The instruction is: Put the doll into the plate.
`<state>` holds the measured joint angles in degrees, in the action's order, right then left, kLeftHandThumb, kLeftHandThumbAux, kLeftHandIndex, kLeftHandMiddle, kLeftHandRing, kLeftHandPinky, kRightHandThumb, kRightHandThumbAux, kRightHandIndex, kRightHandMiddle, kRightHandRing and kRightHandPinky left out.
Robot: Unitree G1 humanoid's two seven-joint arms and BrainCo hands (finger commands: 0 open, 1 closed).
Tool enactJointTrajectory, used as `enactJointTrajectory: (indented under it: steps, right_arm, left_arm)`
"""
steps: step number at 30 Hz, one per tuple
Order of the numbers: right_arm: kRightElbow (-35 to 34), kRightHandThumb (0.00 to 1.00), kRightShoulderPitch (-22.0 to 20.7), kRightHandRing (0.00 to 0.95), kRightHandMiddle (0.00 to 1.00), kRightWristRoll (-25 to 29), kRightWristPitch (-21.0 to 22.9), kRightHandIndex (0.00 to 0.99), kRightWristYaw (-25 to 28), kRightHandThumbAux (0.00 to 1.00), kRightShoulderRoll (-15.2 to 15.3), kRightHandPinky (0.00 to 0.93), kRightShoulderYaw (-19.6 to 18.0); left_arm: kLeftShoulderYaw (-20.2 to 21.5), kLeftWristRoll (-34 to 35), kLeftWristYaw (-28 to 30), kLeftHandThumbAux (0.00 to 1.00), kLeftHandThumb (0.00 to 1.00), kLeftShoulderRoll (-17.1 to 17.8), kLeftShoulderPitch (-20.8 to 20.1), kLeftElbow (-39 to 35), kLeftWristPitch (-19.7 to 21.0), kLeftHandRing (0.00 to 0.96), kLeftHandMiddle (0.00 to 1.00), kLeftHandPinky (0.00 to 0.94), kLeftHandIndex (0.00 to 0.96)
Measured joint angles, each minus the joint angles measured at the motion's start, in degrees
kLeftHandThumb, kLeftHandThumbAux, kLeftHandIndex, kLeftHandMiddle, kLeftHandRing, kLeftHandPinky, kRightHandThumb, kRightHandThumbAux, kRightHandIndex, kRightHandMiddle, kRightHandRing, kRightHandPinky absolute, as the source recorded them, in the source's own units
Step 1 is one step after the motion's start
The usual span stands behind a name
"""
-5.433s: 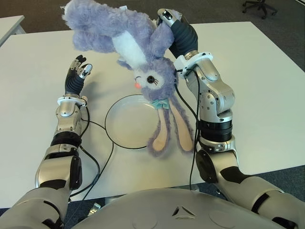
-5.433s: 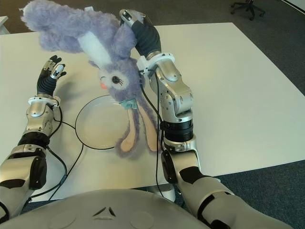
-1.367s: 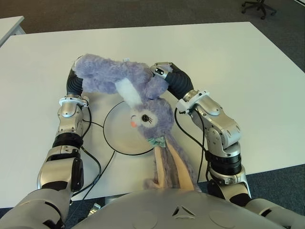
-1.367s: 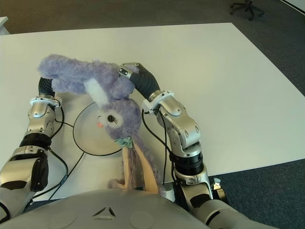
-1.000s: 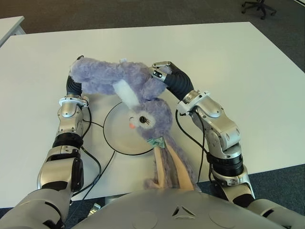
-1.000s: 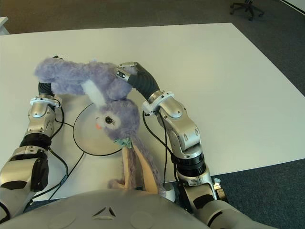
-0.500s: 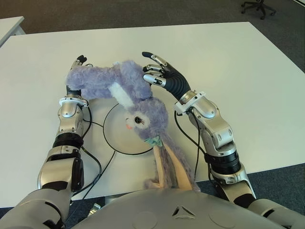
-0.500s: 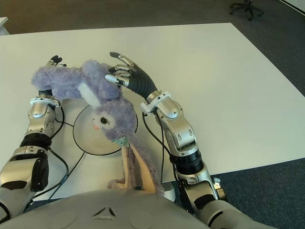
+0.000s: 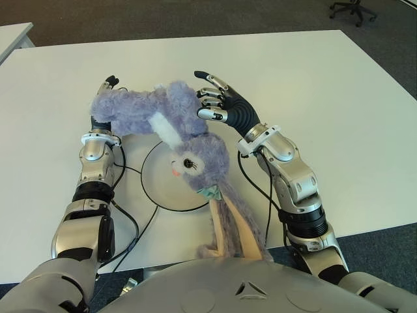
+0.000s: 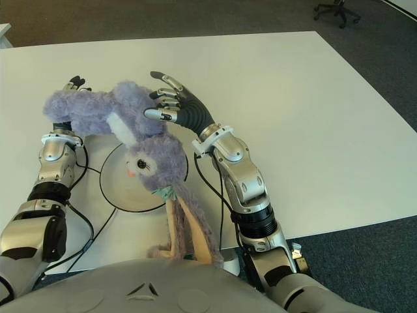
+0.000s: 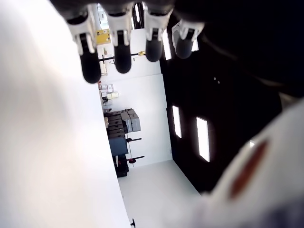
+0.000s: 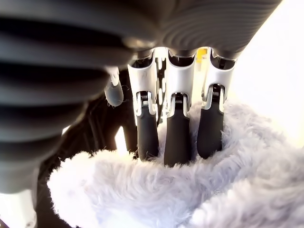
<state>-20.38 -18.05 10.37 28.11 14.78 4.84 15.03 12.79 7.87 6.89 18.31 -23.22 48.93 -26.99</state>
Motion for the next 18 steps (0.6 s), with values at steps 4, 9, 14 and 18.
enactJointTrajectory:
  steps: [4, 9, 14, 18]
  right_arm:
    - [-0.03, 0.049, 0.00, 0.061, 0.042, 0.11, 1.16, 0.039, -0.04, 0.688, -0.09, 0.130, -0.16]
    - [-0.35, 0.052, 0.00, 0.068, 0.052, 0.22, 2.07, 0.042, -0.09, 0.717, -0.15, 0.116, -0.37]
    - [-0.42, 0.055, 0.00, 0.060, 0.050, 0.65, 2.57, 0.038, -0.08, 0.732, -0.36, 0.095, -0.53]
    - [-0.42, 0.073, -0.01, 0.047, 0.042, 0.71, 2.65, 0.033, -0.16, 0.736, -0.56, 0.080, -0.57]
  left_arm:
    - [0.00, 0.00, 0.00, 0.432, 0.000, 0.00, 0.00, 0.00, 0.00, 0.131, 0.087, 0.207, 0.000]
    - [0.00, 0.01, 0.00, 0.434, 0.000, -0.02, 0.01, -0.01, 0.00, 0.137, 0.091, 0.222, 0.000]
    - [0.00, 0.01, 0.00, 0.435, 0.000, -0.02, 0.02, -0.01, 0.00, 0.143, 0.094, 0.226, 0.000]
    - [0.00, 0.02, 0.00, 0.432, 0.000, -0.02, 0.01, -0.01, 0.00, 0.142, 0.096, 0.215, 0.000]
